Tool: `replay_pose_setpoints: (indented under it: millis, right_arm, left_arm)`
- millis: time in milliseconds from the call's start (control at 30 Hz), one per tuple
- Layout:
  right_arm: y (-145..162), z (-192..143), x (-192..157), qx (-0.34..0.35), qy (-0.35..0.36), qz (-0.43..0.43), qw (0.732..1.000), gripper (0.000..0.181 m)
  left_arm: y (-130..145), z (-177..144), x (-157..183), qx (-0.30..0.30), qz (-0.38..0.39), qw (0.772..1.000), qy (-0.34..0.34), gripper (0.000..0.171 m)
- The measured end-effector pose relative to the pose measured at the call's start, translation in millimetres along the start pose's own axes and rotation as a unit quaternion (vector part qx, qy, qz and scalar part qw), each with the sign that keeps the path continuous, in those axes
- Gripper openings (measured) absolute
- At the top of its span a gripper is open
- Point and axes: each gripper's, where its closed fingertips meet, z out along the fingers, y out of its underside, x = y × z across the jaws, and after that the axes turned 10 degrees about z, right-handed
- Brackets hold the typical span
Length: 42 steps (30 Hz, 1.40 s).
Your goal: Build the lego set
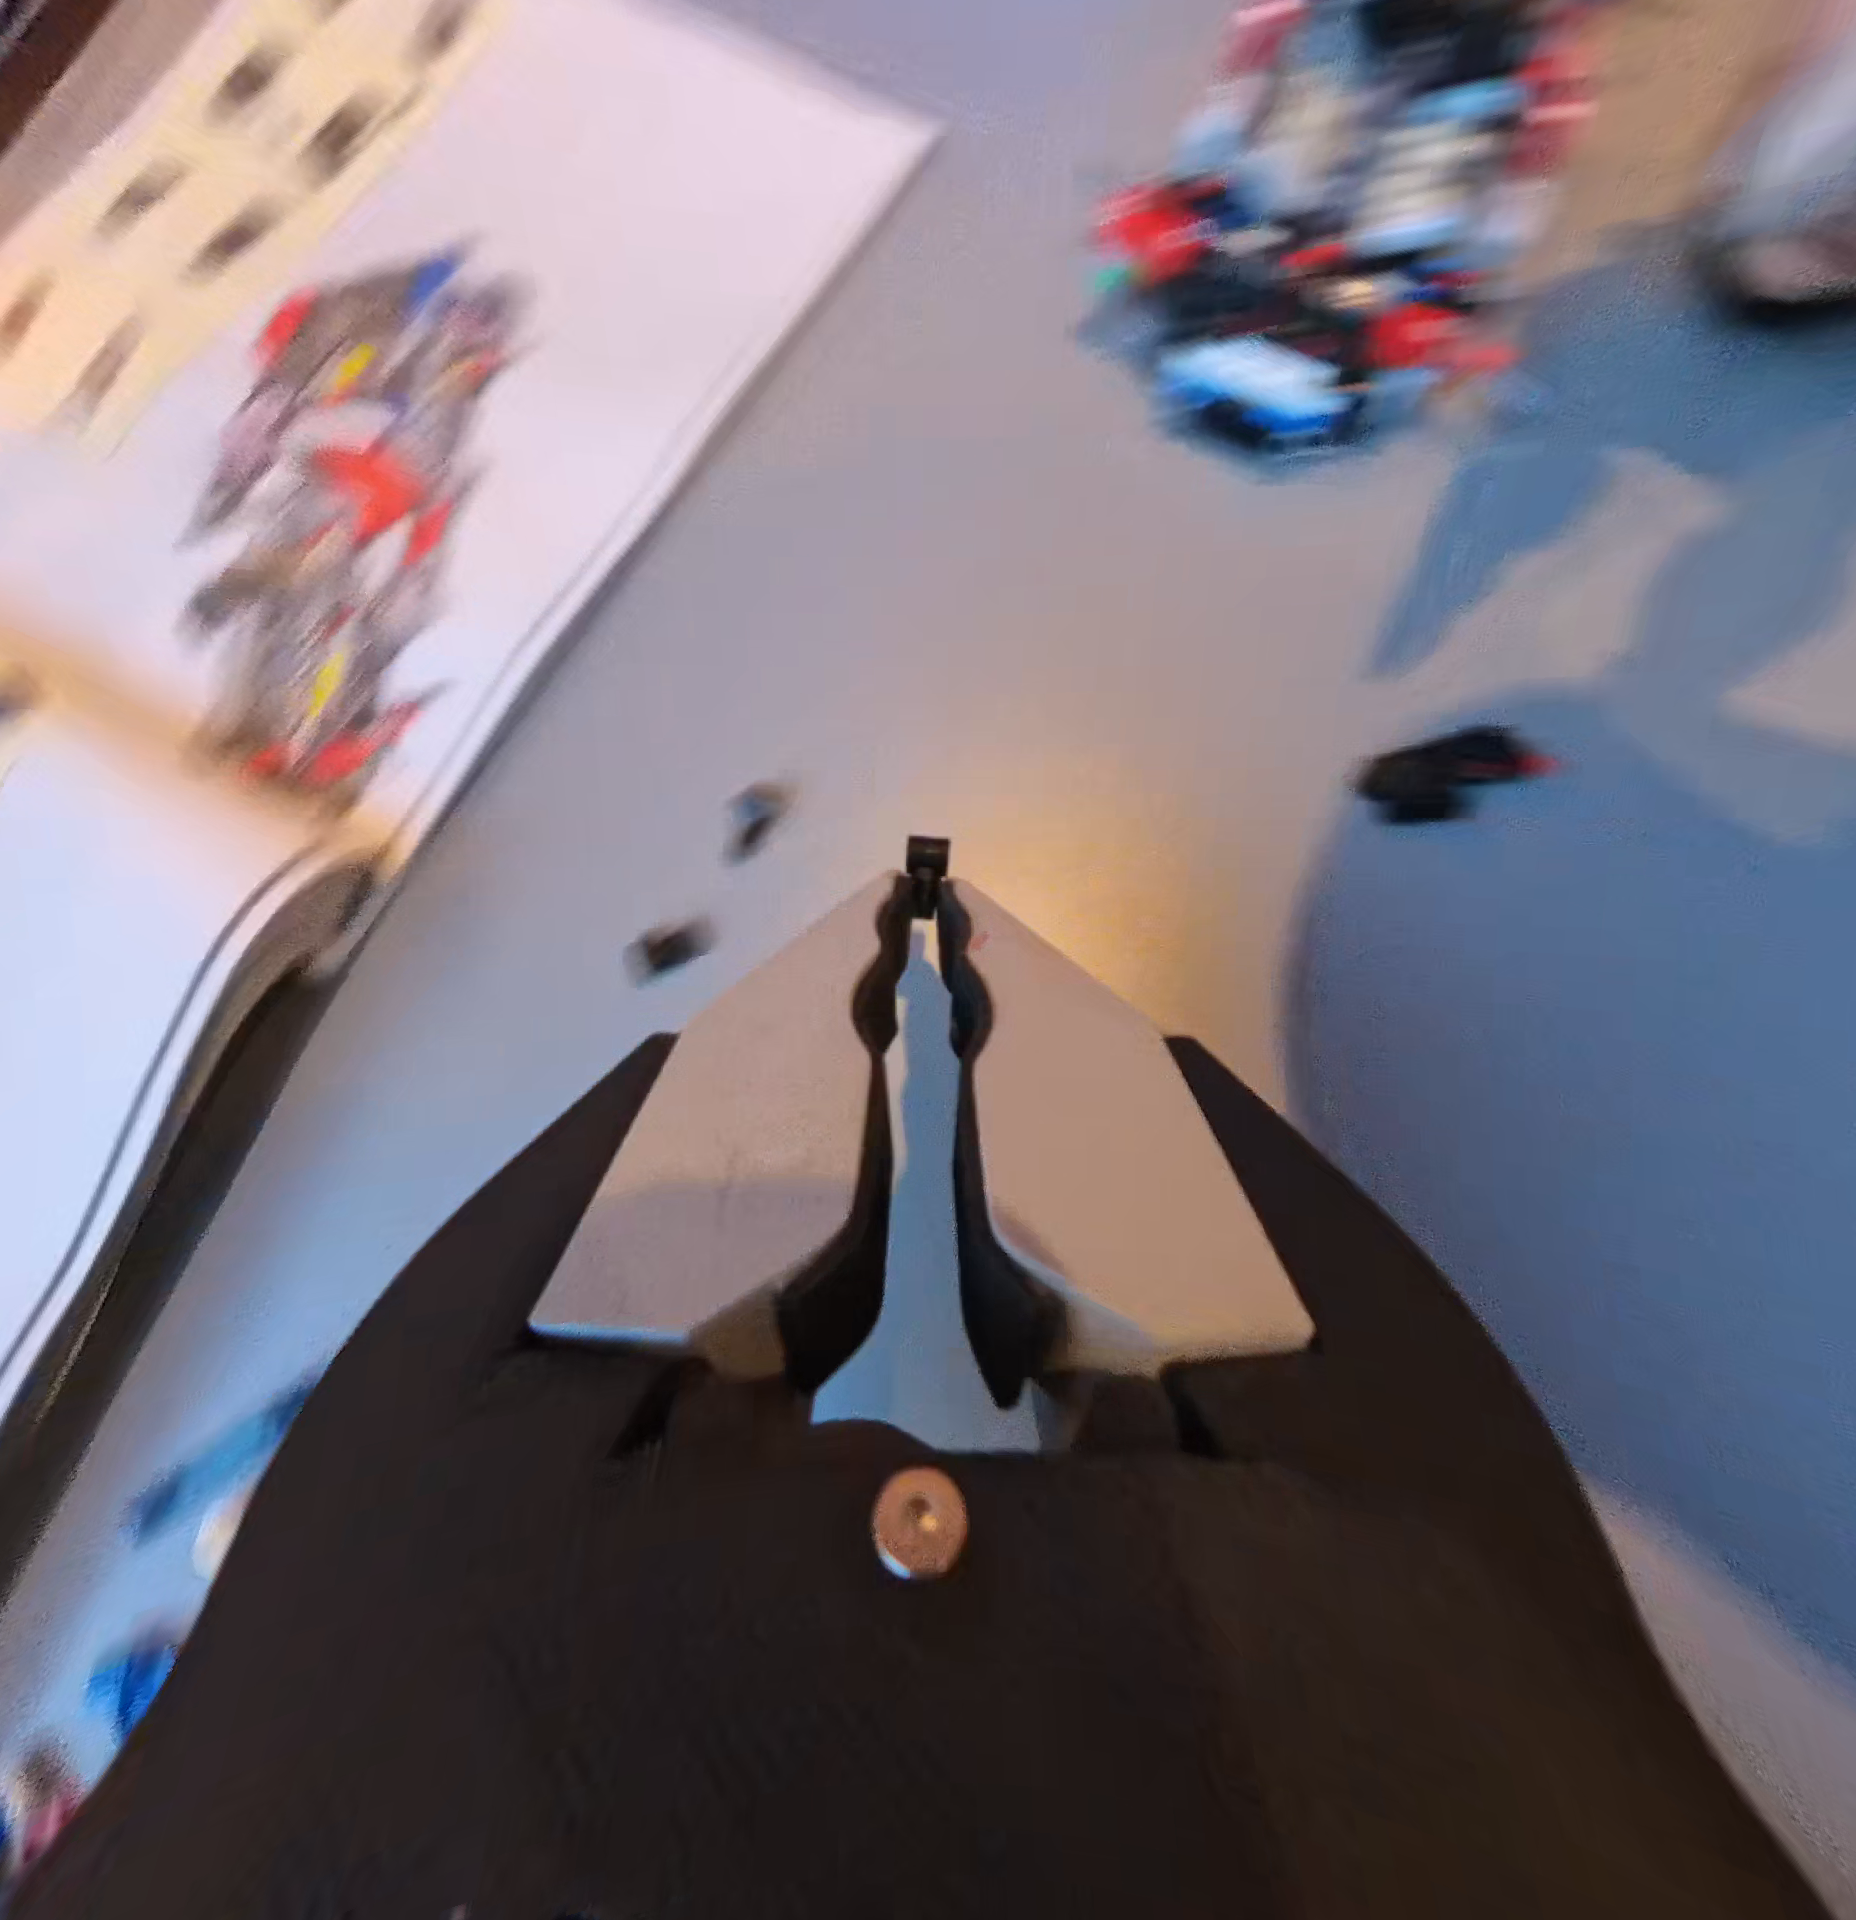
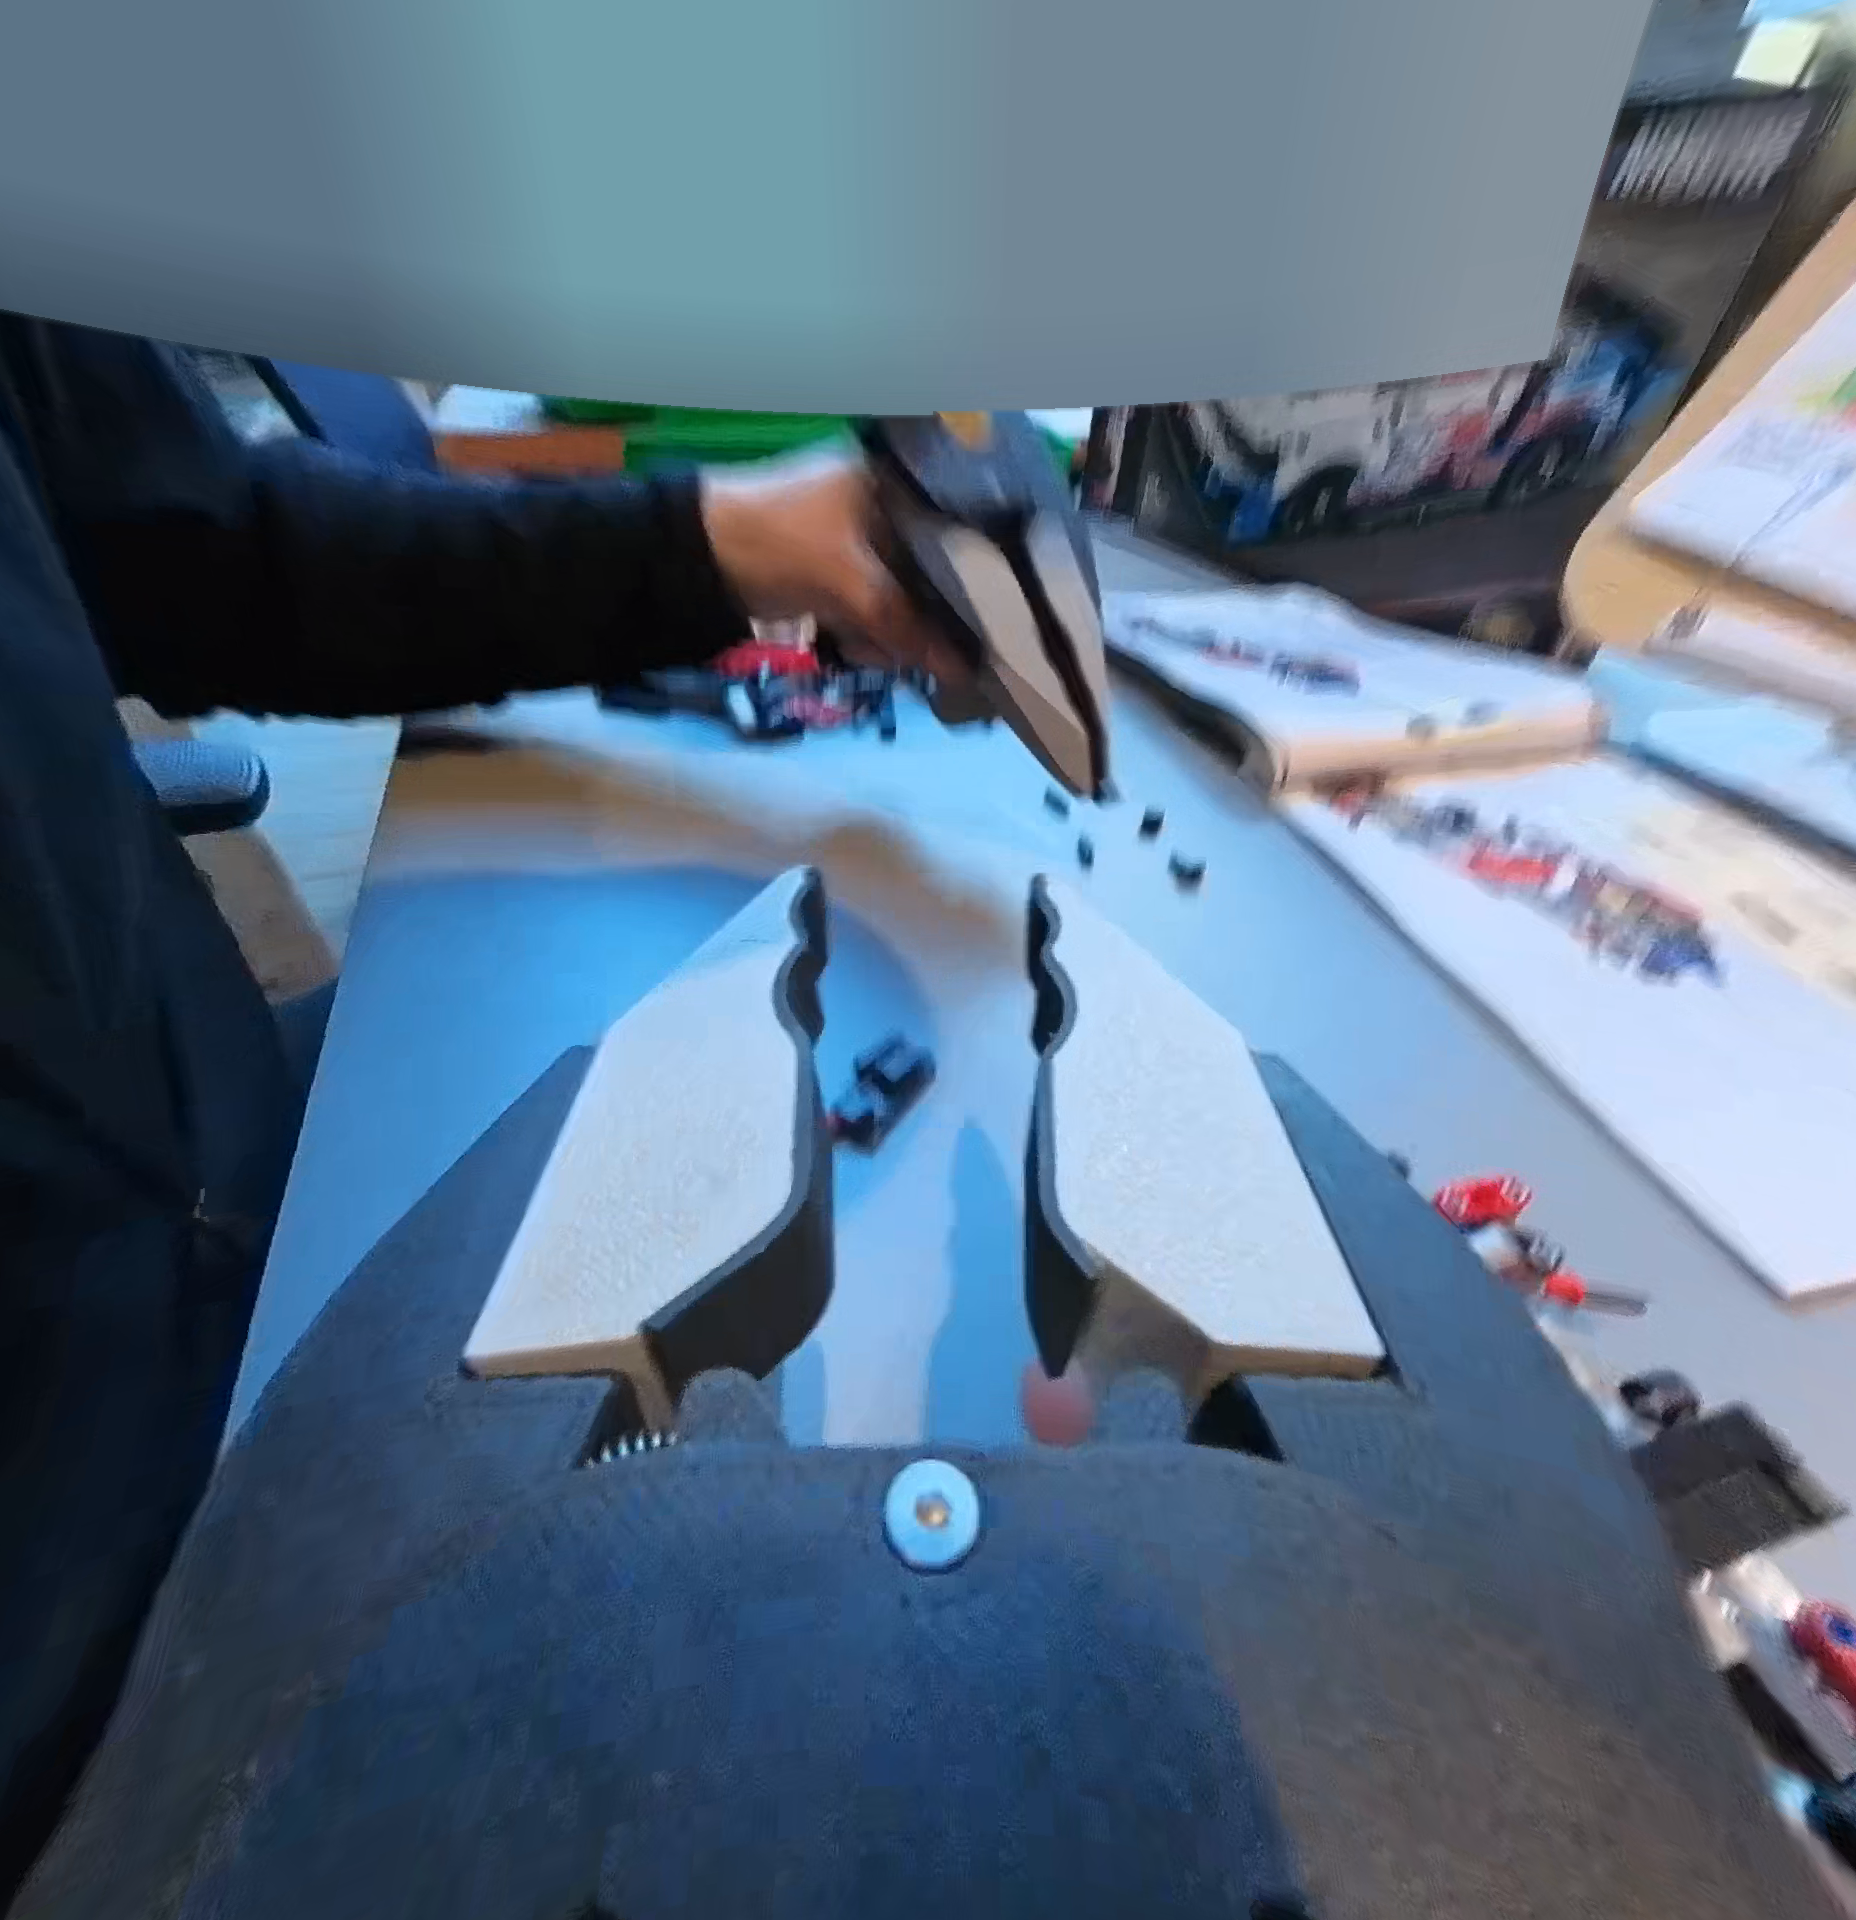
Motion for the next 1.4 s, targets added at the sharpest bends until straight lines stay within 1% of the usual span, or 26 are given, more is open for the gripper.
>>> replay_pose_setpoints:
  millis: [67,133,200,267,367,433,600,767,900,933,1000,1067,1133,1267,1333,1400]
  right_arm:
    - [15.1,-2.6,1.7,-0.044,-0.001,0.007,0.999,0.040]
    - [29.0,-6.1,-3.0,-0.081,-0.005,0.000,0.997,0.041]
    - [38.7,-9.7,-11.9,-0.103,-0.012,-0.015,0.994,0.028]
    - [45.3,-10.9,-19.0,-0.118,-0.011,-0.037,0.992,0.024]
    - [56.9,-12.7,-26.9,-0.148,-0.003,-0.074,0.986,0.019]
    - [62.6,-12.5,-30.8,-0.162,-0.002,-0.089,0.983,0.019]
    - [64.9,-12.6,-36.2,-0.168,-0.008,-0.110,0.980,0.007]
    - [64.3,-12.5,-33.6,-0.166,-0.006,-0.114,0.980,0.005]
    - [64.3,-11.7,-29.4,-0.168,0.006,-0.110,0.980,0.004]
    - [65.1,-11.9,-25.7,-0.171,0.015,-0.110,0.979,0.004]
    - [70.5,-14.9,-15.5,-0.192,0.036,-0.105,0.975,0.004]
    - [80.3,-19.8,-7.7,-0.225,0.045,-0.080,0.970,0.005]
    - [82.3,-23.2,-5.2,-0.231,0.049,-0.055,0.970,0.004]
    - [78.8,-24.8,-9.3,-0.219,0.038,-0.011,0.975,0.005]
    - [79.3,-25.8,-11.1,-0.218,0.035,0.001,0.975,0.004]
    - [80.5,-27.4,-12.1,-0.220,0.034,0.009,0.975,0.004]
  left_arm:
    - [-25.8,4.8,49.0,0.029,0.094,0.994,0.055,0.000]
    - [-33.4,17.6,88.1,0.011,0.154,0.984,0.093,0.001]
    - [-38.0,28.1,116.5,0.011,0.197,0.973,0.121,0.000]
    - [-43.6,32.8,137.3,0.029,0.216,0.964,0.152,0.001]
    - [-54.6,33.9,149.9,0.053,0.229,0.957,0.168,0.001]
    - [-58.8,33.1,157.7,0.061,0.242,0.951,0.181,0.001]
    - [-62.0,39.1,162.5,0.060,0.253,0.948,0.185,0.001]
    - [-65.5,38.1,163.9,0.074,0.247,0.949,0.183,0.000]
    - [-66.0,40.1,161.0,0.071,0.228,0.953,0.186,0.001]
    - [-65.2,39.5,159.6,0.069,0.223,0.954,0.187,0.007]
    - [-59.0,37.8,145.4,0.051,0.220,0.960,0.165,0.025]
    - [-50.6,32.6,127.1,0.034,0.216,0.964,0.153,0.028]
    - [-45.6,29.5,115.0,0.026,0.203,0.964,0.167,0.028]
    - [-33.2,33.6,116.8,-0.001,0.247,0.945,0.216,0.030]
    - [-29.6,41.3,114.5,-0.016,0.269,0.939,0.212,0.039]
    - [-26.7,47.8,116.4,-0.022,0.283,0.934,0.219,0.040]
